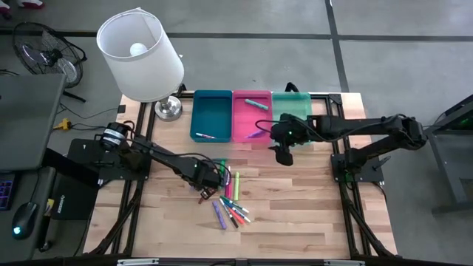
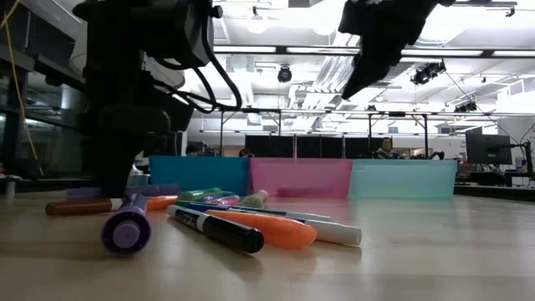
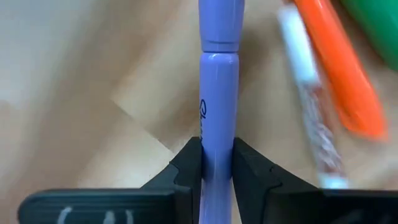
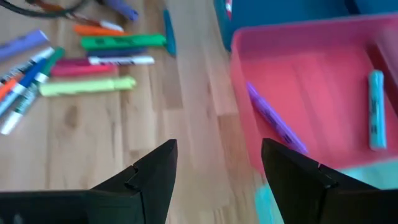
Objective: Pick & Place Markers
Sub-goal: Put the top violet highlighter into the pink bin
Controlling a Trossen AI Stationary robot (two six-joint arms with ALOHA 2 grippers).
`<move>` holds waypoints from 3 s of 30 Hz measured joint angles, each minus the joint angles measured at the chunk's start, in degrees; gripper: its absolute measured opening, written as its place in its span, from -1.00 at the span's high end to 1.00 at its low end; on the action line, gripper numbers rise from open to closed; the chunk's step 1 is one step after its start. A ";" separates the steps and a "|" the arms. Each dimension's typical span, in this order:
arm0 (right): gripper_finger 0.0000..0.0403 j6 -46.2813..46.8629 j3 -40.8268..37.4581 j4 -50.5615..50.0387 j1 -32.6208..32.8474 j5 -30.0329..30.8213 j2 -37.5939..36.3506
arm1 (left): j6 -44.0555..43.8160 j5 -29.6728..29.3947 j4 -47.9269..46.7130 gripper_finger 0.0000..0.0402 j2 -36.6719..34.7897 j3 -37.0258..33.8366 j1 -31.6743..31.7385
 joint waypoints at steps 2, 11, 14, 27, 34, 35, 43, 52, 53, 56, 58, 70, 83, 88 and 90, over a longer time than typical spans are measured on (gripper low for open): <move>-0.10 -0.10 0.00 1.83 0.84 0.00 0.01 | 0.74 -3.01 -0.82 0.71 -1.10 1.43 0.25; -0.10 -2.99 0.02 10.71 4.41 -0.02 0.33 | 7.77 -13.43 0.95 0.71 -3.97 8.86 0.22; -0.10 -4.50 0.02 12.98 5.44 -0.02 0.44 | 11.76 -16.82 1.62 0.71 -3.95 12.54 0.22; -0.10 -7.61 0.02 20.16 6.63 -0.50 0.48 | 27.48 -30.27 2.51 0.71 -3.97 26.49 0.22; -0.10 -9.44 0.02 27.54 6.63 -3.85 0.48 | 37.27 -30.33 12.11 0.71 -4.01 27.57 0.22; -0.10 -9.49 0.02 28.10 6.63 -4.29 0.48 | 38.00 -30.30 13.00 0.71 -4.02 27.57 0.22; -0.06 -10.46 0.02 29.54 6.63 -10.35 0.48 | 39.25 -30.52 13.84 0.71 -4.05 27.57 0.24; 0.41 -10.72 0.00 29.32 6.59 -10.32 0.48 | 39.30 -29.95 14.03 0.71 -4.05 27.57 0.20; 0.47 -10.72 0.02 29.33 6.57 -10.27 0.48 | 39.38 -29.87 14.03 0.71 -4.05 27.59 0.20; 0.64 -10.72 0.02 29.30 6.54 -10.24 0.48 | 39.52 -29.63 13.98 0.71 -4.05 27.57 0.20; 0.71 -10.72 0.02 29.11 6.48 -10.50 0.48 | 39.65 -29.47 13.88 0.71 -4.05 27.57 0.19; 0.72 -10.72 0.00 28.46 6.50 -10.84 0.48 | 39.80 -27.90 14.22 0.34 -4.08 27.57 0.28; 0.72 -10.40 0.00 19.72 5.65 -4.51 0.48 | 40.49 -26.20 5.41 0.18 -4.69 27.61 0.24; 0.72 -7.60 0.00 14.95 1.68 -3.53 0.48 | 32.94 -26.17 -4.16 0.18 -4.84 27.65 0.20; 0.72 -7.72 0.00 13.87 -0.35 -3.54 0.48 | 29.10 -26.26 -8.29 0.18 -4.84 27.64 -0.15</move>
